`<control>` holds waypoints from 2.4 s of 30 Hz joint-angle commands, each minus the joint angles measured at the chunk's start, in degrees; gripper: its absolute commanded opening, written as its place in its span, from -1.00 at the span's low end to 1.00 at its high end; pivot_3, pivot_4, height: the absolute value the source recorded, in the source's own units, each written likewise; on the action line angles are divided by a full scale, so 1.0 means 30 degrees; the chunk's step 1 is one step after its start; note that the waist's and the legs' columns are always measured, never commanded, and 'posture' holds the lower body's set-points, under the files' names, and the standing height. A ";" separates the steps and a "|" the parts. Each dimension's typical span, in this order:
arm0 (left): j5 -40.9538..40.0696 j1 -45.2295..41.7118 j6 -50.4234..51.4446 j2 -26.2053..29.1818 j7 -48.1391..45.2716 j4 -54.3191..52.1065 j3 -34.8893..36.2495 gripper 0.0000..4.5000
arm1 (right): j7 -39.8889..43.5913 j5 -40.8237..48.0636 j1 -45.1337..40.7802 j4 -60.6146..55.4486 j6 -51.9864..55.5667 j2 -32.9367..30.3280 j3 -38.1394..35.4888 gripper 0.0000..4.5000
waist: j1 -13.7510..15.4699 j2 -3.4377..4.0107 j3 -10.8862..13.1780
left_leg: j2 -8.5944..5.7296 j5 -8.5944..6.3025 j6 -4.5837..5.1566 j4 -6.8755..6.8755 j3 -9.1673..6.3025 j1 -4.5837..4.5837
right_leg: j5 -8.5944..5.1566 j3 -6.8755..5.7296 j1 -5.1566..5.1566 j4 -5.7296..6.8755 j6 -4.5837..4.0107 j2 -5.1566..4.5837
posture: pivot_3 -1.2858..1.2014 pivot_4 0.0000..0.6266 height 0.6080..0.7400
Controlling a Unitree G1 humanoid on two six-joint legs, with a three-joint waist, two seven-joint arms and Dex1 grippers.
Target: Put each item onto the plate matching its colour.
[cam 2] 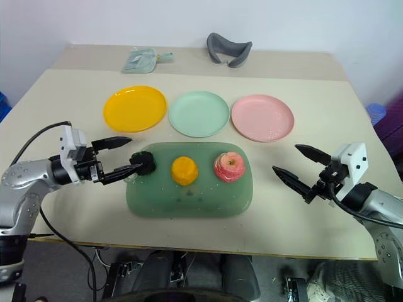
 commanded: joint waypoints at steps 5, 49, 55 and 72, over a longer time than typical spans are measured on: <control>-0.0193 -0.0776 0.0063 -0.0132 0.1161 -0.0657 0.0594 1.00 | -0.0095 0.0181 -0.0214 -0.0569 -0.0276 0.0228 0.0099 0.97 | 0.0017 0.0000 0.0000 | -0.0001 -0.0001 0.0001 0.0001 -0.0002 0.0000 | 0.0000 0.0001 0.0003 0.0000 0.0000 -0.0003 | 0.03 -0.52 1.00; 0.2908 -0.2995 0.4552 -0.0161 0.3104 0.0400 -0.3631 -0.25 | 0.3497 -0.3299 -0.9882 0.2275 -0.1561 0.0823 0.9419 1.00 | 0.0023 -0.0003 0.0002 | 0.0000 -0.0001 0.0002 0.0014 0.0019 -0.0017 | 0.0001 -0.0003 -0.0030 0.0011 -0.0001 -0.0004 | 0.03 -0.52 1.00; 0.3223 -0.7279 0.4427 -0.2470 0.6197 0.3040 -0.2375 -0.25 | 0.2867 -0.3489 -0.9888 0.2344 -0.1958 0.1185 0.9091 1.00 | 0.0245 -0.0019 0.0010 | -0.0004 0.0001 0.0002 0.0043 0.0021 -0.0027 | 0.0003 -0.0015 -0.0021 0.0017 0.0002 -0.0001 | 0.03 -0.52 1.00; 0.8669 -1.9631 -0.4540 -1.1932 1.4063 2.3874 -0.3536 -0.25 | -0.2596 -0.5931 -1.1063 0.3398 -0.2651 0.3192 0.8167 1.00 | 0.0184 -0.0066 0.0034 | -0.0031 0.0000 0.0010 0.0017 0.0073 -0.0064 | 0.0020 -0.0036 -0.0059 -0.0020 0.0037 0.0002 | 0.03 -0.52 1.00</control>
